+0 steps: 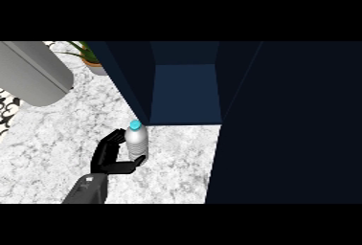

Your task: Pick up the bottled water, place it into the cabinet and close the cabinet

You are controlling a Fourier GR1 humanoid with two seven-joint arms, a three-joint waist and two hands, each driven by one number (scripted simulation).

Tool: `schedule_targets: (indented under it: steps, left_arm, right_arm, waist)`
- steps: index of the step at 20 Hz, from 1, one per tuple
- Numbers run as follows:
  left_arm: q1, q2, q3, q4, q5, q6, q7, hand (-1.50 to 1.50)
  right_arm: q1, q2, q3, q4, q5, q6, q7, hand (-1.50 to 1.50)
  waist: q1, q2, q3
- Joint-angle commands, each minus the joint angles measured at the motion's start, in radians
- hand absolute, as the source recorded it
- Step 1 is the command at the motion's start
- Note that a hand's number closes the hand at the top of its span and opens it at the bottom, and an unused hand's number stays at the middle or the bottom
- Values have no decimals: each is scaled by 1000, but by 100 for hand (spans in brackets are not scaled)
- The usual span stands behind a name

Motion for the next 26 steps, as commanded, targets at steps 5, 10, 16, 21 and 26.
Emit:
schedule_targets:
  steps: [5, 10, 16, 21, 26]
  left_arm:
    - [-18, -63, -98, -100, -105, 214, -79, 150]
    - [25, -64, -115, -133, -46, 308, -96, 150]
    - [49, -50, -98, -309, 11, 169, 24, 150]
    - [68, -65, -300, -420, 213, 272, 125, 150]
    - [40, -65, -467, -590, 324, 420, 263, 150]
  right_arm:
    - [-13, -22, 9, -80, 75, -18, 80, -150]
    - [-21, -3, 38, -84, 111, -36, 91, -150]
    - [-16, -19, 1, -100, 73, -33, 87, -150]
    - [69, -45, 75, -93, 106, -45, 10, -150]
    - [51, -39, 77, -58, 94, -54, -21, -150]
  waist:
    - [9, -3, 1]
    - [7, -2, 0]
    - [17, -4, 1]
    - [6, -5, 1]
    - [3, -5, 1]
